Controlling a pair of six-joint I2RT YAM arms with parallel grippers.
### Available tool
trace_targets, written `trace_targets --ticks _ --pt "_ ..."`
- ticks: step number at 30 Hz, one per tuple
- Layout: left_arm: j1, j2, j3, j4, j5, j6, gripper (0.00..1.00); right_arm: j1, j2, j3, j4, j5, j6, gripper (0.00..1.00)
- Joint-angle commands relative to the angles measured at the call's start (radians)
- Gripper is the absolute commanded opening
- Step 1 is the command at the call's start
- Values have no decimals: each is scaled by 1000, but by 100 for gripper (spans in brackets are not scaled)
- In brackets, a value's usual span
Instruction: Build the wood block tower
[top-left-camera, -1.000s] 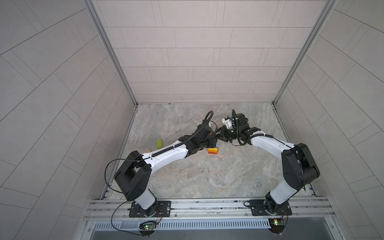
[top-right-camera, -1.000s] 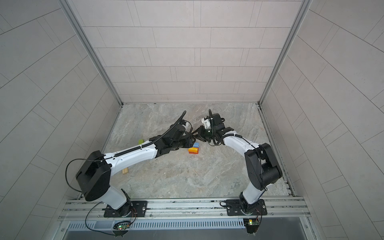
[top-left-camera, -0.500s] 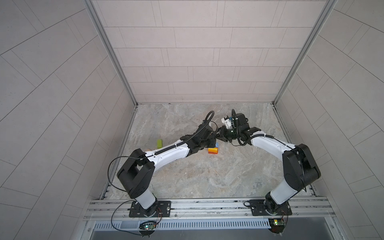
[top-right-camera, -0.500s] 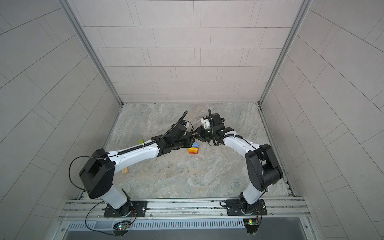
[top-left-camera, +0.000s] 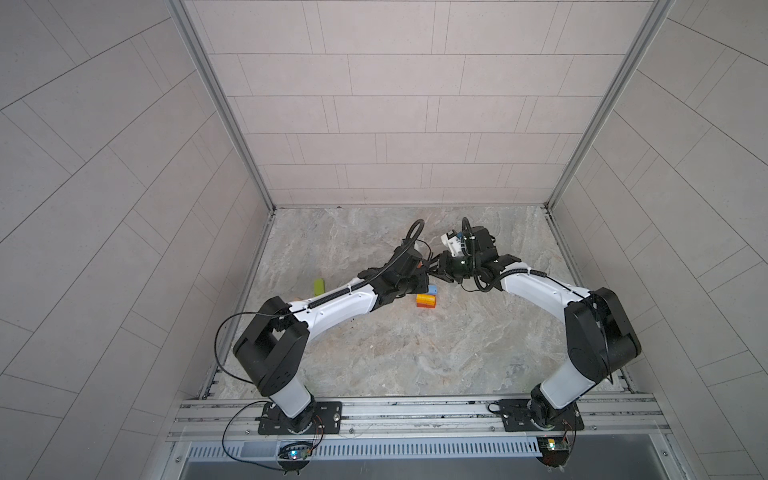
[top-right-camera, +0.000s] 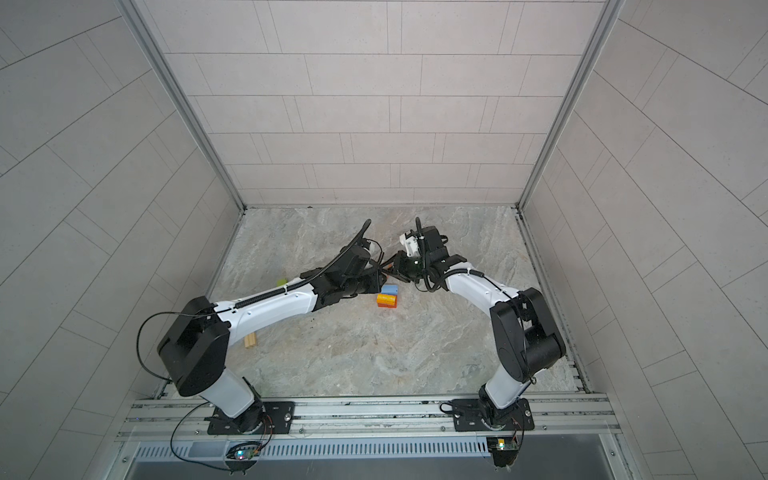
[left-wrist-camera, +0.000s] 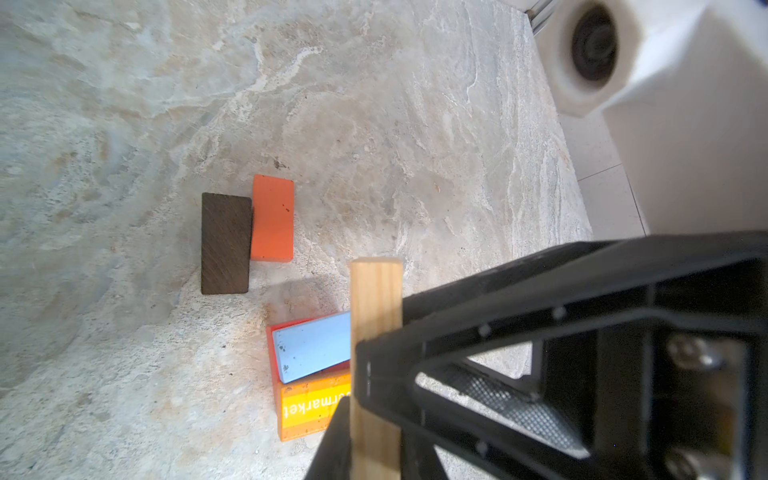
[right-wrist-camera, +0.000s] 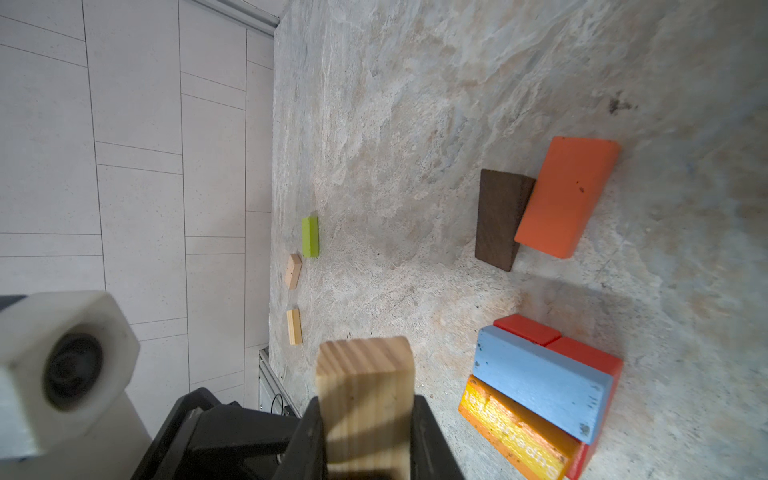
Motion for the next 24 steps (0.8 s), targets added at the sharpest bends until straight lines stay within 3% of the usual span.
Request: trace_targets --ticks 1,7,14,24 --pt "6 -3 4 -16 -30 22 7 10 -20 0 -20 7 -6 31" --pt "5 -10 8 -87 -38 21 5 -3 -24 -2 -15 34 -8 53" --pt "0 -13 -28 -109 -47 18 5 -44 -102 -66 6 76 -16 60" --pt "-69 19 -4 -202 -134 24 4 -113 -186 -195 25 104 -30 36"
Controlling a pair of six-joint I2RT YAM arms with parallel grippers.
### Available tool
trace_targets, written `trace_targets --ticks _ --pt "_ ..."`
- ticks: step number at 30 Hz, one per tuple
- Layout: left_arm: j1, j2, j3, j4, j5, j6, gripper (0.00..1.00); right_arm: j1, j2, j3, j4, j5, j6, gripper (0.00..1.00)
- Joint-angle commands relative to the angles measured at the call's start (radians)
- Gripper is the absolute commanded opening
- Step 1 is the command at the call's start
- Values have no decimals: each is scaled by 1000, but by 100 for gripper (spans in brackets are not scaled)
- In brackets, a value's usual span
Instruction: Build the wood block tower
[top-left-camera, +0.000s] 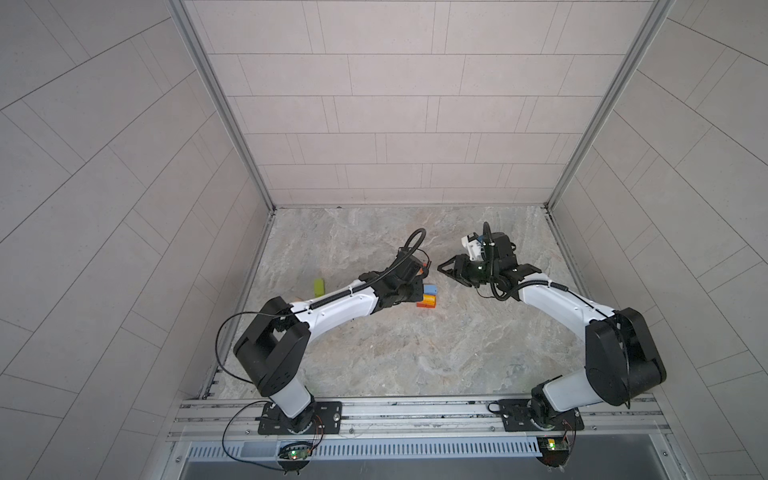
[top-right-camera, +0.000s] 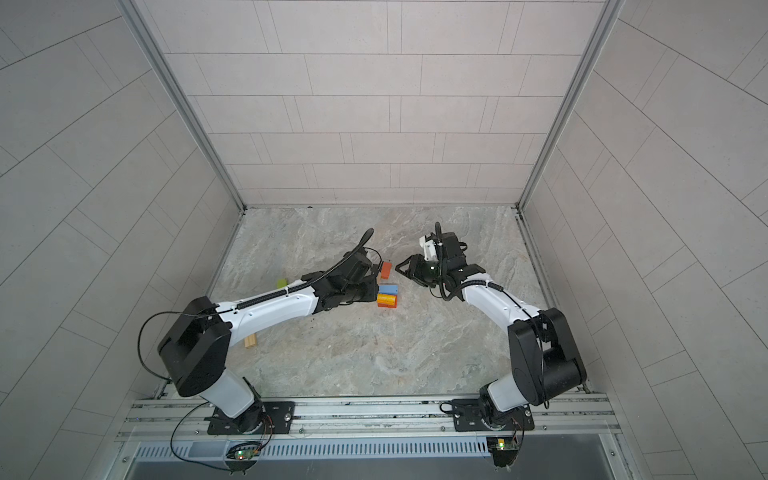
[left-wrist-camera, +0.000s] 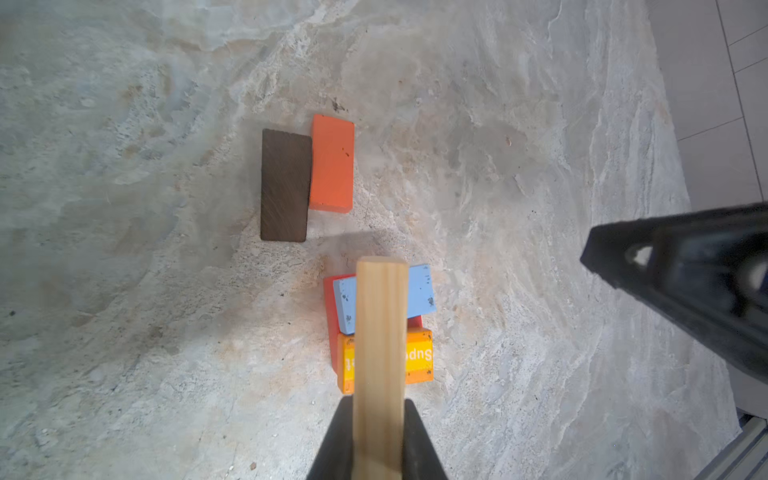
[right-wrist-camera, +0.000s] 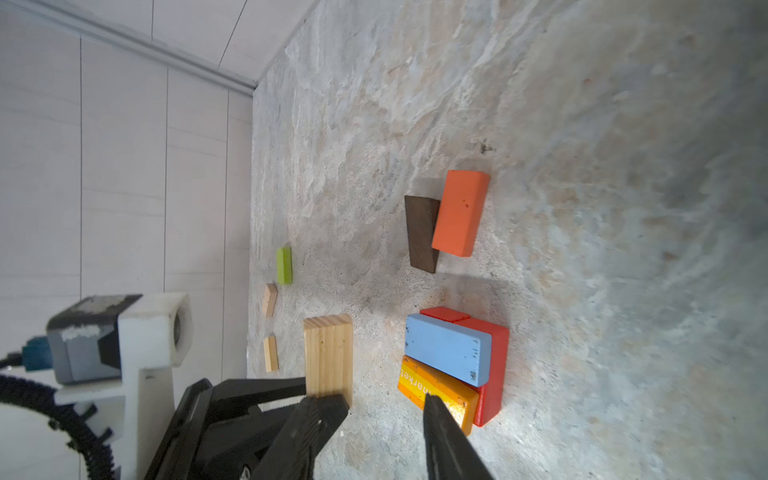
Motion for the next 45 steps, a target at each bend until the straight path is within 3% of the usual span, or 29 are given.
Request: trace_targets --ticks 1,15,45 --pt "-33 28 28 -76 -63 17 4 -18 -28 -39 17 22 -3 35" --pt "-69 125 107 -166 -148 -29 4 -46 -51 -104 47 39 -19 32" --pt "-86 224 231 -231 -178 -49 5 -54 -57 -135 89 29 -8 30"
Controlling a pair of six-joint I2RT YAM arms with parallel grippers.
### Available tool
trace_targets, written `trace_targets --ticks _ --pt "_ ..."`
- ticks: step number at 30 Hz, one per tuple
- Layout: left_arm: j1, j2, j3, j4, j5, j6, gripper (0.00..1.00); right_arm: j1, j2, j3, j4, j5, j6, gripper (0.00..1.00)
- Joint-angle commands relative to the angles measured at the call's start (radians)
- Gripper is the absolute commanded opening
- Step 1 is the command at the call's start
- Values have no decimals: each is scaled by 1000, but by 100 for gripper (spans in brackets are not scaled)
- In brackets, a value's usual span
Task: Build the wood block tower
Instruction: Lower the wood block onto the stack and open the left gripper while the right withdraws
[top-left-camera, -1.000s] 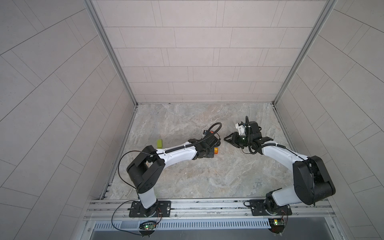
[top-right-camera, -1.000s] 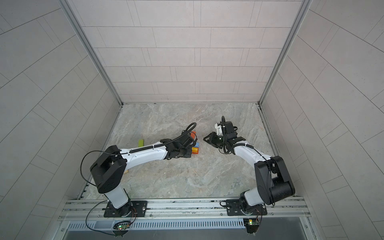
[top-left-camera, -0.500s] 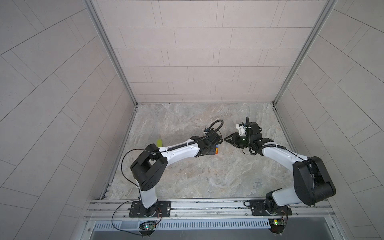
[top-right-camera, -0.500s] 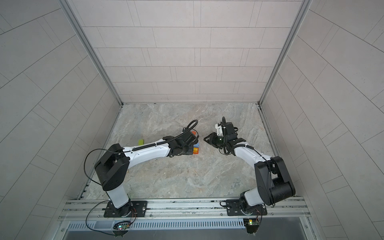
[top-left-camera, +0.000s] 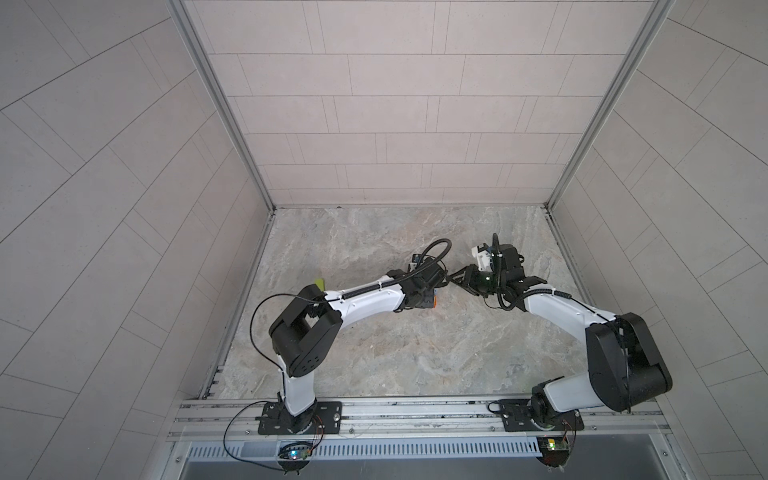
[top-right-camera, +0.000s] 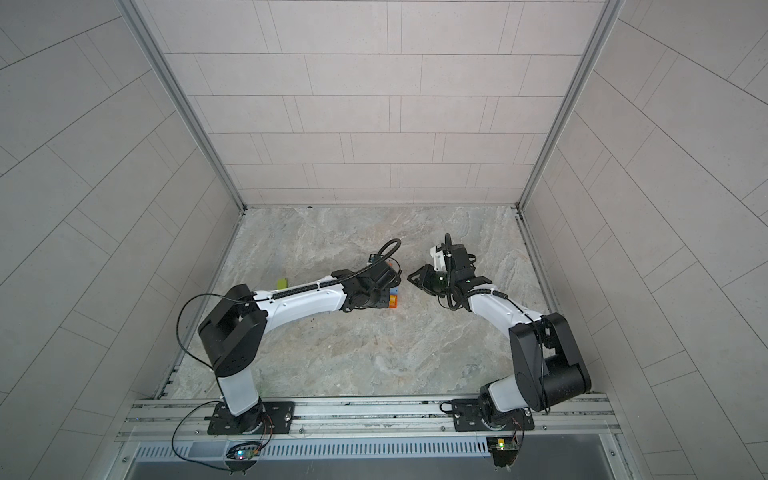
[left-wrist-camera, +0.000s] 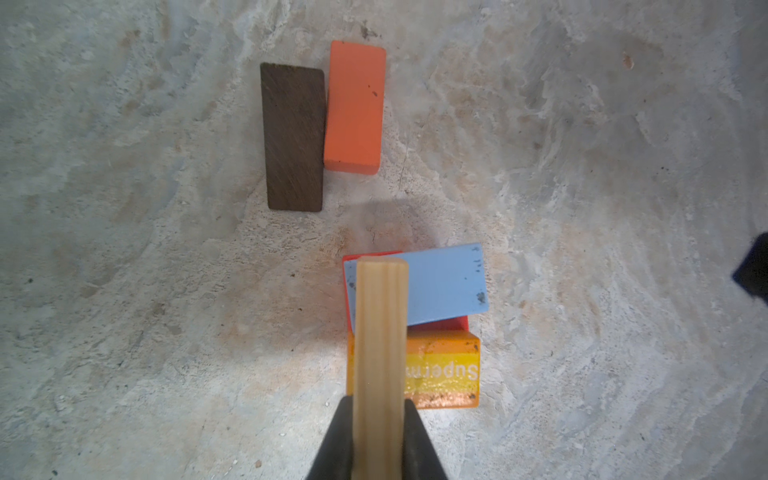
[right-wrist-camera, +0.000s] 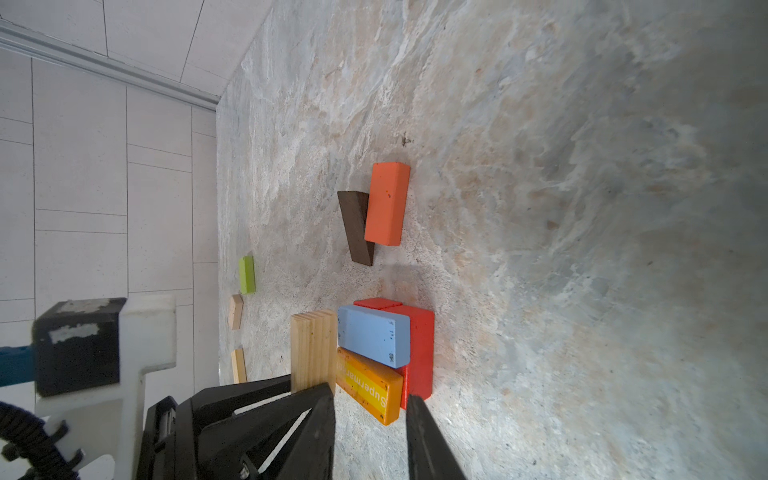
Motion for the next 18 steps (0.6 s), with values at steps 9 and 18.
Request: trace_targets --ticks 9,18 --pt "-9 31 35 -36 -14 -8 5 -7 -30 -12 17 6 8 30" --pt "-14 35 41 -31 -4 -9 13 -9 -19 -15 23 6 9 30"
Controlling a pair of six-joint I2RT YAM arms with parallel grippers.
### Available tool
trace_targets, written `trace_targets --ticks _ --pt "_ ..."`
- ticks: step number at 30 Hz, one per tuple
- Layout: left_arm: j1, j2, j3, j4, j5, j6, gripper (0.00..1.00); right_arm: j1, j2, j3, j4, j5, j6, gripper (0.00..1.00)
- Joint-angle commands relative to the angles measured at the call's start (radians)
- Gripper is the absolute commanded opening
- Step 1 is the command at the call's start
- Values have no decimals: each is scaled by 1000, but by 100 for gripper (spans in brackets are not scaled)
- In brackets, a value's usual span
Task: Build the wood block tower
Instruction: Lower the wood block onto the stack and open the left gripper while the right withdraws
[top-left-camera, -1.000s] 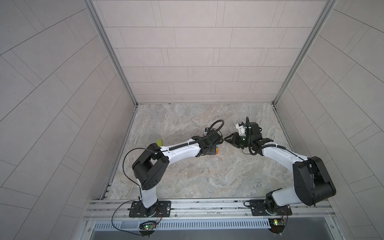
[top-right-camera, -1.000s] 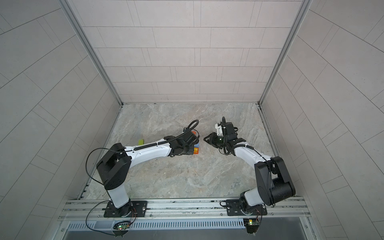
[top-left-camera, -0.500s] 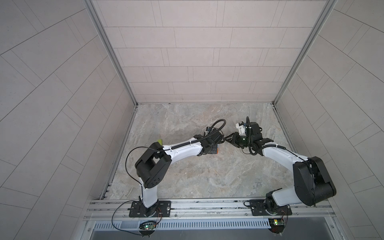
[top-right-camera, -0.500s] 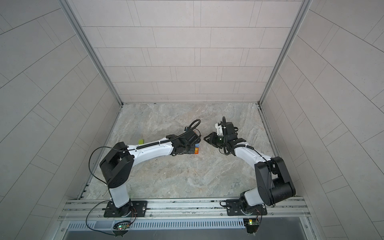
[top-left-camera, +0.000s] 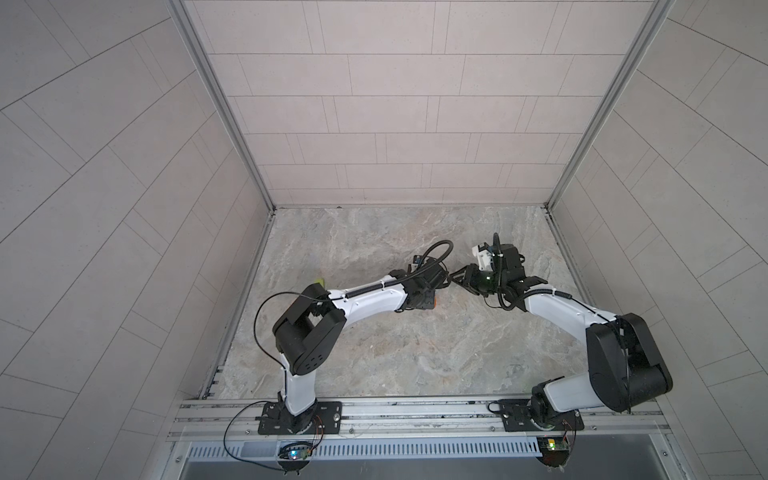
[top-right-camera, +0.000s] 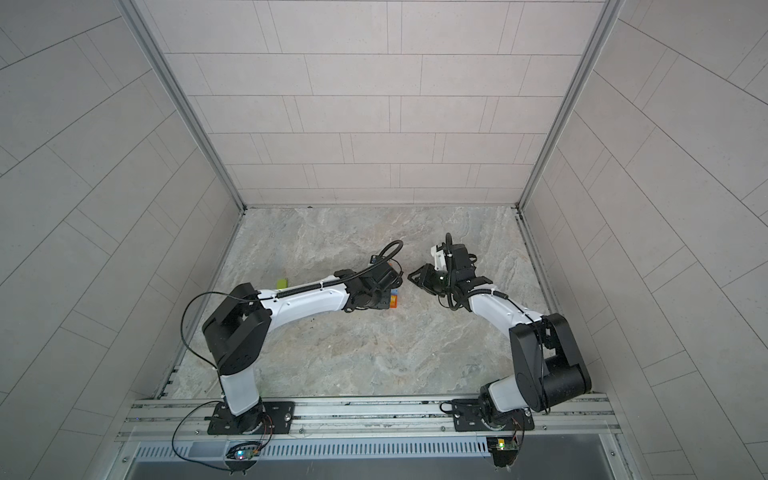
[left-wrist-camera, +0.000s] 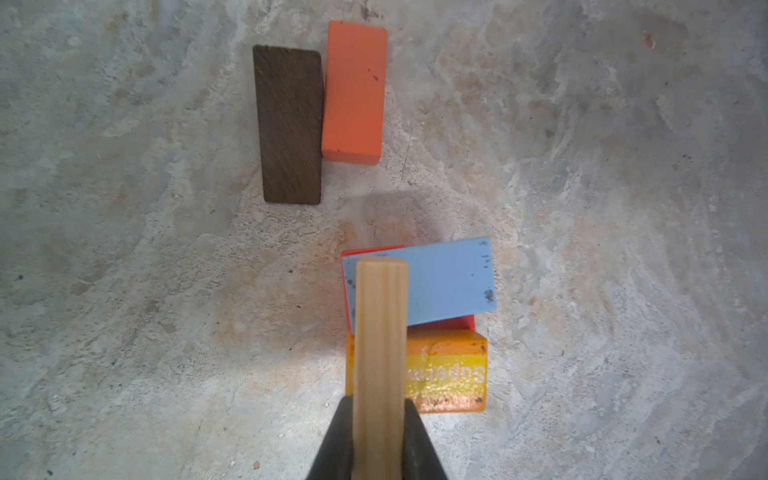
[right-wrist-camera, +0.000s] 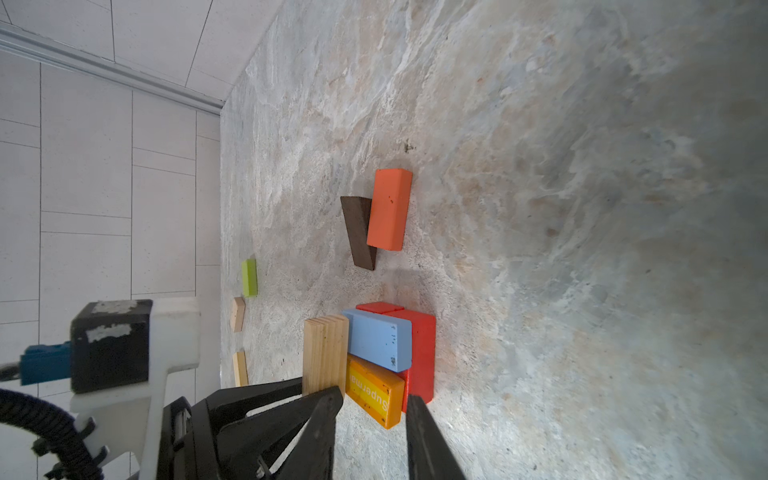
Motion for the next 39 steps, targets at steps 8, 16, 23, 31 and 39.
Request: trace_targets --ticks 8,16,23,31,39 --pt "-12 20 25 -8 6 -9 24 -8 -3 -14 32 -5 22 30" --pt "-12 19 33 -18 6 -9 39 -12 1 -15 35 -6 23 31" --pt "-12 14 44 -27 -5 0 51 -17 6 -10 27 -6 19 35" --pt "-12 -53 46 -56 -24 2 69 -26 -9 33 -68 31 -44 46" --pt "-9 -243 -1 -146 -134 12 86 -9 -8 198 -402 238 -215 56"
